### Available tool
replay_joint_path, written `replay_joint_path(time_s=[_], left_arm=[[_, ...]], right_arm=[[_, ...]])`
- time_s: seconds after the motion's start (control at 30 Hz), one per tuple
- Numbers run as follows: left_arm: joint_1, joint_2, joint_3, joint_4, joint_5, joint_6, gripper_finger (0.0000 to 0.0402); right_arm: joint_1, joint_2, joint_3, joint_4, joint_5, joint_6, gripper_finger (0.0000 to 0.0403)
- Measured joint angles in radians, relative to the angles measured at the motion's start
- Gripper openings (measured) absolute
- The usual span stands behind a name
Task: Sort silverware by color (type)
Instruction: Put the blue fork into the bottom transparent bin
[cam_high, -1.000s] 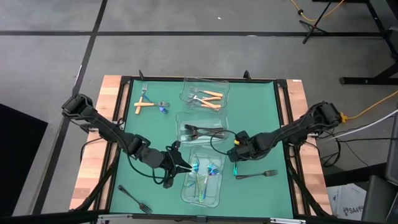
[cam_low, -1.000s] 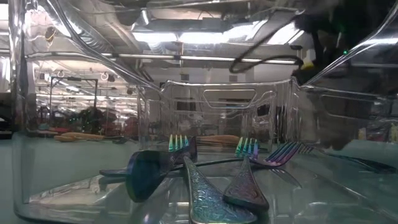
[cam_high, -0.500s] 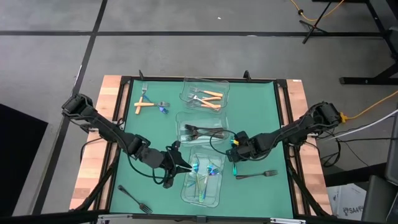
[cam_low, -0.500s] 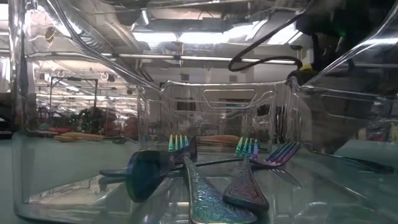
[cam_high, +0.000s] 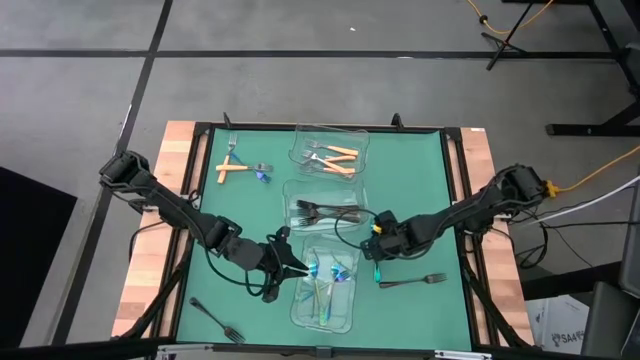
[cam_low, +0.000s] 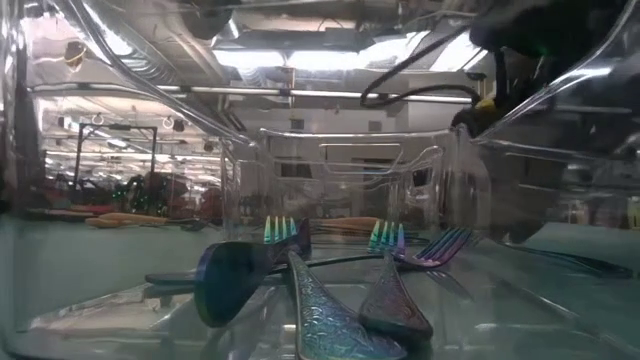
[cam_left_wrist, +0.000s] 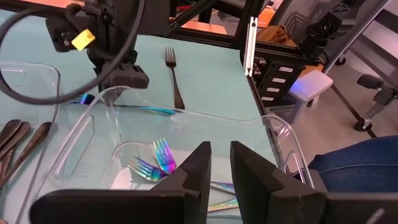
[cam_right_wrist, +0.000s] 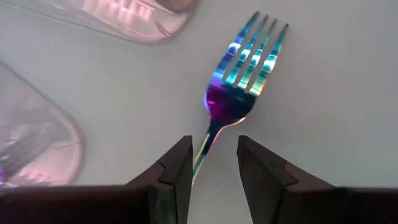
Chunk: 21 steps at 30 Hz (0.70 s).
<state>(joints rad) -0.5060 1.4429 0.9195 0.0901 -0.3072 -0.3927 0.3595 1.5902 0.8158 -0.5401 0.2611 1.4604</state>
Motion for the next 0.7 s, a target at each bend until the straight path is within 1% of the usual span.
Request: replay_joint_path(time_s=[0.37,0.7], left_arm=[[0.000,0.000,0.000,0.000,-0.006,0.000,0.0055],[0.000,0.000,0.000,0.000,-0.010,0.000,0.0055]], right_arm=[[0.000,0.058,0.003,0.011,0.005,-0.002,0.0115],[0.000,0.062,0.003,0.007,-0.013,-0.001,0.0115]])
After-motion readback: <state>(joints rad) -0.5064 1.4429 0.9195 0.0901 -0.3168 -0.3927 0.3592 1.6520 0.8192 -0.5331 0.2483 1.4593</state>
